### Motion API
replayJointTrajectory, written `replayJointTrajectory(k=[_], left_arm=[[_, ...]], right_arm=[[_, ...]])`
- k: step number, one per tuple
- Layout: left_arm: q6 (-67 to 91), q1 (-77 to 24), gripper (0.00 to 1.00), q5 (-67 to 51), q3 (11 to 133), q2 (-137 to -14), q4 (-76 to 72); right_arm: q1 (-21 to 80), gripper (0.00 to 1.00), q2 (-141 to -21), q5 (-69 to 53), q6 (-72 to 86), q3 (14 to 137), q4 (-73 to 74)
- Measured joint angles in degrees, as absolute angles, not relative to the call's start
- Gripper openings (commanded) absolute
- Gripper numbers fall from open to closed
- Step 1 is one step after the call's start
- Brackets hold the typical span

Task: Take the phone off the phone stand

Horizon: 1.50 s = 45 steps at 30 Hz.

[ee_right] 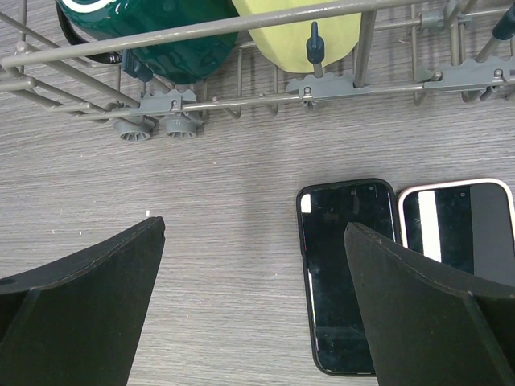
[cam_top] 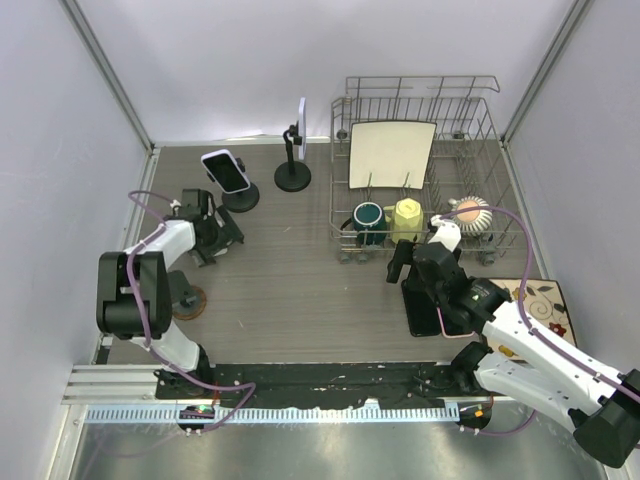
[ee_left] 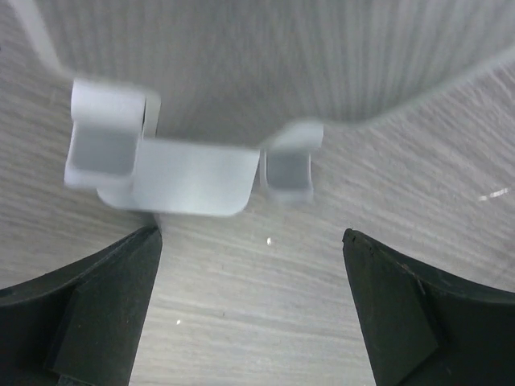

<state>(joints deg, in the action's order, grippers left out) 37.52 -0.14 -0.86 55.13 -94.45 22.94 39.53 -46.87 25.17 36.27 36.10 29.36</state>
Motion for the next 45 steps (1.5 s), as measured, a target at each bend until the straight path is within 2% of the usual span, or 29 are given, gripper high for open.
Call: replayJointTrajectory(k=[8,16,26,45], left_arm=[[35.9,-1.6,1.0,-2.8,50.8,-80.1,23.3],[34.0,-3.7,1.0,-0.3,55.0,-69.8,20.4],[30.5,-3.6,1.0,5.1,66.2,-77.8,11.6],[25.5,-3.6,1.0,7.5,72.7,-90.1,3.2]], right_arm=[[38.9,1.0,-48.0,24.5,36.0,36.1,29.3],[38.7,1.0,-49.6,23.4,35.6,36.3,29.1],[38.5,1.0,-47.9,23.0,35.4,37.0,28.8],[38.4,1.0,-43.9,21.9,34.3,37.0,28.8]])
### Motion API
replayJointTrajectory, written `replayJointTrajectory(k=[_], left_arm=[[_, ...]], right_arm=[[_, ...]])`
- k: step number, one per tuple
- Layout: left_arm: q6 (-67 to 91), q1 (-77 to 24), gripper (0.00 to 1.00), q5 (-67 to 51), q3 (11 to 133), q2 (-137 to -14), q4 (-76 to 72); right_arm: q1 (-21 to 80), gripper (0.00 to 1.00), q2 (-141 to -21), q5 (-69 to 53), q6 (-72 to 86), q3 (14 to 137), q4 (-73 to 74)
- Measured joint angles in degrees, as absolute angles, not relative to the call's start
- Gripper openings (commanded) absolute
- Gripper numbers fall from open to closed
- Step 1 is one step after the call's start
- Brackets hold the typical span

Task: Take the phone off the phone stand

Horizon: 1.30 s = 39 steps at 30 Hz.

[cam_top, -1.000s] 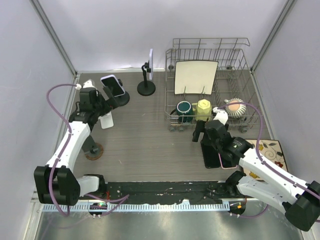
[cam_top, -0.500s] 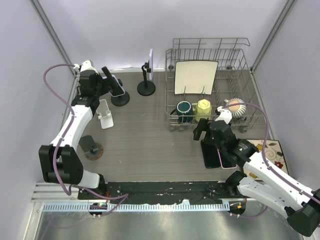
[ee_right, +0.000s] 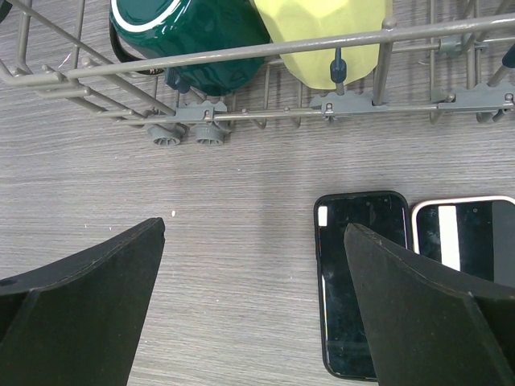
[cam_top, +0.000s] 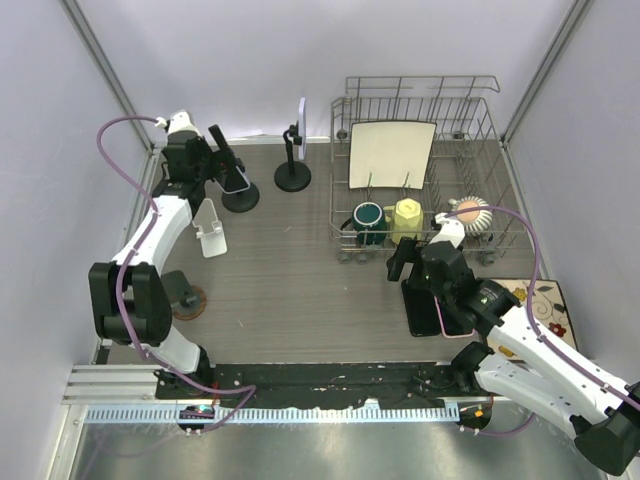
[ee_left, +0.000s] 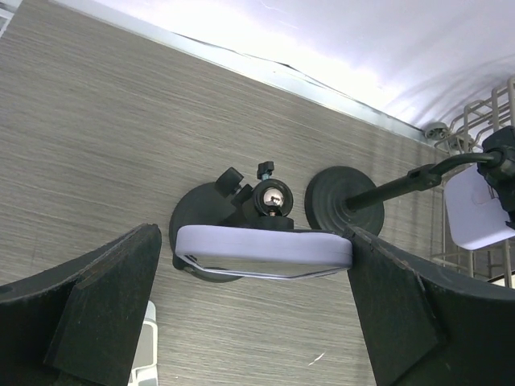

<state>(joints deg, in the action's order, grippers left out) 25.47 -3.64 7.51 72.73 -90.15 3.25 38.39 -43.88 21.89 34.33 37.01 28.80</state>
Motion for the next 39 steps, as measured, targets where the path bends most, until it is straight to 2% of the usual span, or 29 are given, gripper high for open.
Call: replayJointTrajectory(k=[5,8,9,11,15,21,30,35,39], left_arm=[[24.6,-3.9,1.0,7.5,72.8,-91.7,2.5],[23.9,-4.3,0.91,7.6,72.8,-91.8,2.4],[23.5,-4.4,0.85,7.6,72.8,-91.8,2.2],[22.9,-4.8,0.78,7.5,72.8,-91.8,2.1],[21.2,-5.6,0.52,7.5,72.7,-91.6,2.1],[18.7,-7.9,0.28,7.5,70.8,-88.4,3.9],[17.8,-15.3,0.1,5.9,66.3,-77.6,14.5],[18.5,-19.4,0.08,4.3,61.8,-69.4,19.6],[19.7,-22.6,0.05,2.4,57.8,-62.7,22.7]], right_arm=[[38.4,1.0,-44.0,21.9,34.3,37.0,28.8],[38.4,1.0,-44.3,21.9,34.3,37.0,28.8],[38.4,1.0,-44.3,21.9,34.3,37.0,28.8],[38.4,1.0,-44.3,21.9,34.2,37.0,28.8],[38.4,1.0,-44.3,21.9,34.3,37.0,28.8],[38.4,0.99,-44.2,21.9,34.3,37.0,28.8],[38.4,0.96,-43.5,20.3,33.9,37.0,28.6],[38.2,0.89,-43.4,16.3,31.8,37.0,26.3],[38.1,0.89,-43.4,10.1,29.0,36.8,21.9]])
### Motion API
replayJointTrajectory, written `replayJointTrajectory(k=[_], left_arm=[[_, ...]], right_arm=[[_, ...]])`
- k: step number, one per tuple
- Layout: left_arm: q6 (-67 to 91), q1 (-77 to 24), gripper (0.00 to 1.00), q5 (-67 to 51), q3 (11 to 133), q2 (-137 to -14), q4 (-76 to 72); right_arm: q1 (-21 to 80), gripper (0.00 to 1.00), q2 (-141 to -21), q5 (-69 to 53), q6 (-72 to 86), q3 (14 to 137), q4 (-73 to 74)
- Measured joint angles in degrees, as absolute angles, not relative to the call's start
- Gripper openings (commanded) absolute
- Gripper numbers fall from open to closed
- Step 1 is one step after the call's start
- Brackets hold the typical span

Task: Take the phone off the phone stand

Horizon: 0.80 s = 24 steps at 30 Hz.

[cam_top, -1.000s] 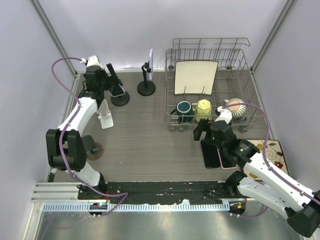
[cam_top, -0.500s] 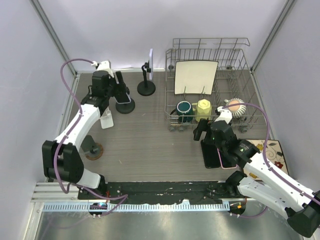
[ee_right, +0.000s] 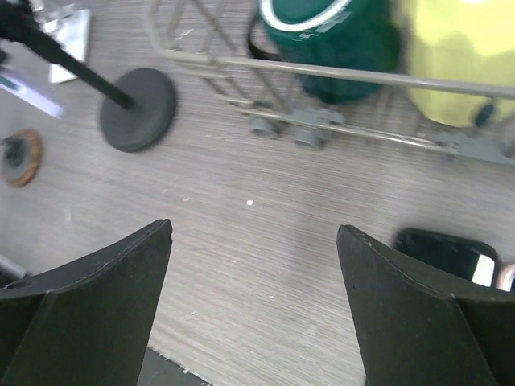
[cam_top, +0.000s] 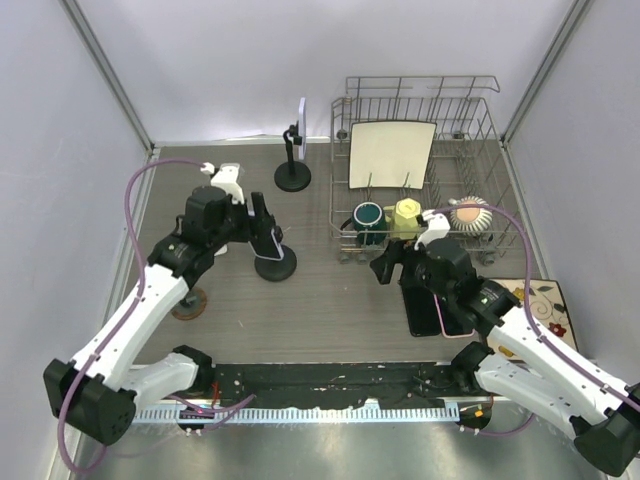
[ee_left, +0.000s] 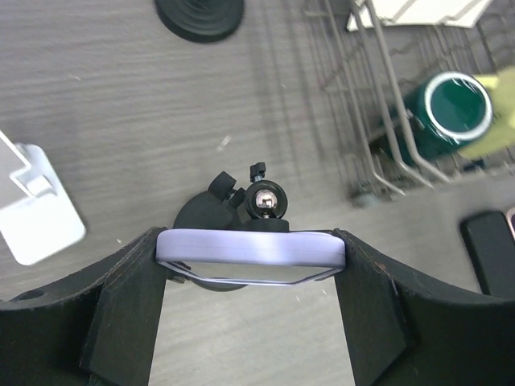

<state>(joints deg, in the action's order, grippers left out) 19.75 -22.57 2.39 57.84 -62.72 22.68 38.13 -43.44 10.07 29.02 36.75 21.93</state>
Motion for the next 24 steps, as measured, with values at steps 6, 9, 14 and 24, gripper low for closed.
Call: replayJointTrajectory(k=[6,9,14,24], left_arm=[[22.1,-28.7,0.04,0.2,52.9,-54.6,25.5],[23.6,-32.0,0.04,-0.2,51.2,-52.1,25.7],[23.7,-37.9,0.03,0.0,50.2,-51.1,25.7],[23.6,-44.6,0.03,1.0,50.0,-51.1,25.6]], right_arm=[[38.5,0.89,-47.0,-2.3,24.7,36.8,14.3],[40.2,0.87,-50.7,-6.9,23.0,36.8,11.7],[44.6,0.86,-56.5,-12.3,21.3,38.2,8.4],[50.5,0.86,-61.2,-14.7,21.1,38.8,-0.1]])
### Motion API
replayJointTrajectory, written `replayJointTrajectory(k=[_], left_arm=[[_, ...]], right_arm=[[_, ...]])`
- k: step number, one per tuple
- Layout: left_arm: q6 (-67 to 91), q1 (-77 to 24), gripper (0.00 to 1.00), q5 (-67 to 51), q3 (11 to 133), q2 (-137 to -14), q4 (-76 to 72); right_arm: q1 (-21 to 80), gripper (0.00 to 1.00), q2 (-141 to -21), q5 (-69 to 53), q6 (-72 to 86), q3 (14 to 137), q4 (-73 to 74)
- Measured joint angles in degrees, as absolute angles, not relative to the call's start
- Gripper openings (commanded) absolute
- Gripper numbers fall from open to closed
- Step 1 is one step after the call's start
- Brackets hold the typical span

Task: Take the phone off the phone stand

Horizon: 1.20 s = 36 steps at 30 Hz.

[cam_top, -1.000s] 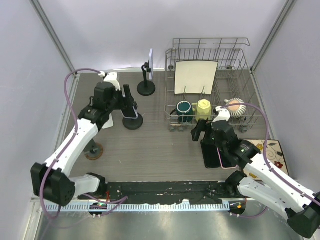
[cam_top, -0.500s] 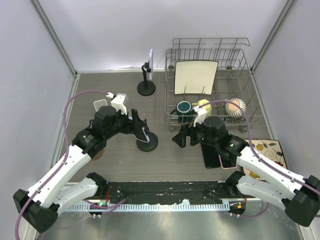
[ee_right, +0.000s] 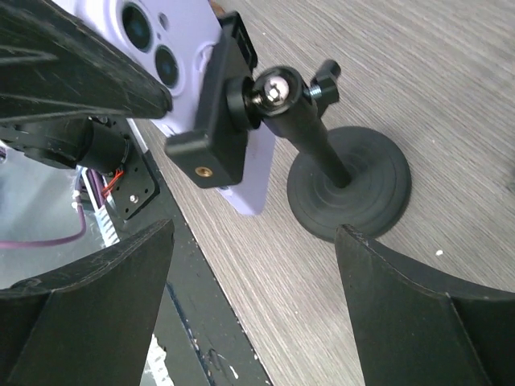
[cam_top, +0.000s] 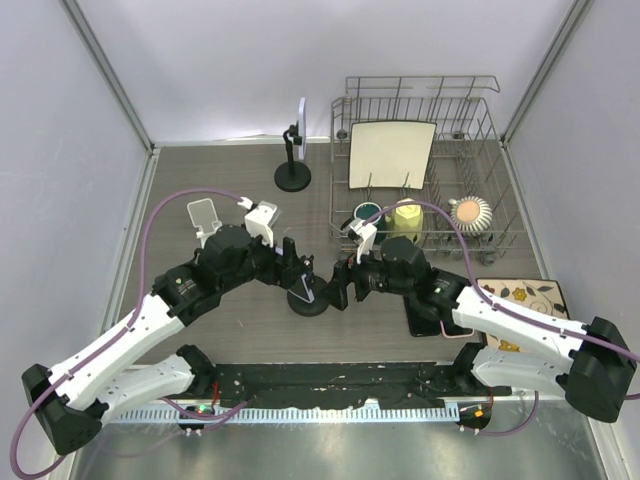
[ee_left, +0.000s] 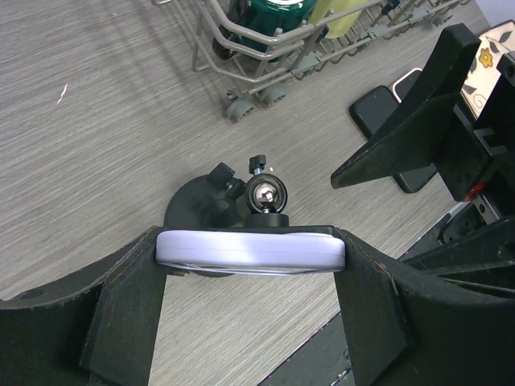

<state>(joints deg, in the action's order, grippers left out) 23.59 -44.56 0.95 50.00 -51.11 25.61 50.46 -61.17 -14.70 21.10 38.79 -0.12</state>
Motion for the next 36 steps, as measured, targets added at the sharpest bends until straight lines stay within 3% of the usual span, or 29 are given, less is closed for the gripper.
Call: replayJointTrajectory(k=[20,28,33,36], left_arm=[[9.3,-44.7,0.0,-13.3,50.8,-51.1,27.7],[8.2,-44.7,0.0,-19.5,51.0,-52.9,27.1],[8.5,-44.7,0.0,-22.1,51.2,-54.7,25.7],[8.3,-44.5,0.0,-22.1,51.3,-54.8,25.4]], right_arm=[[51.0,0.86,-60.4,-12.8,17.5,23.7,-22.1],[51.0,0.86,-66.7,-16.2,12.3,23.5,-29.1],[50.9,0.81,-71.9,-18.3,12.0,23.5,-34.2],[50.9,0.7,-74.3,-19.6,12.3,23.4,-37.7]])
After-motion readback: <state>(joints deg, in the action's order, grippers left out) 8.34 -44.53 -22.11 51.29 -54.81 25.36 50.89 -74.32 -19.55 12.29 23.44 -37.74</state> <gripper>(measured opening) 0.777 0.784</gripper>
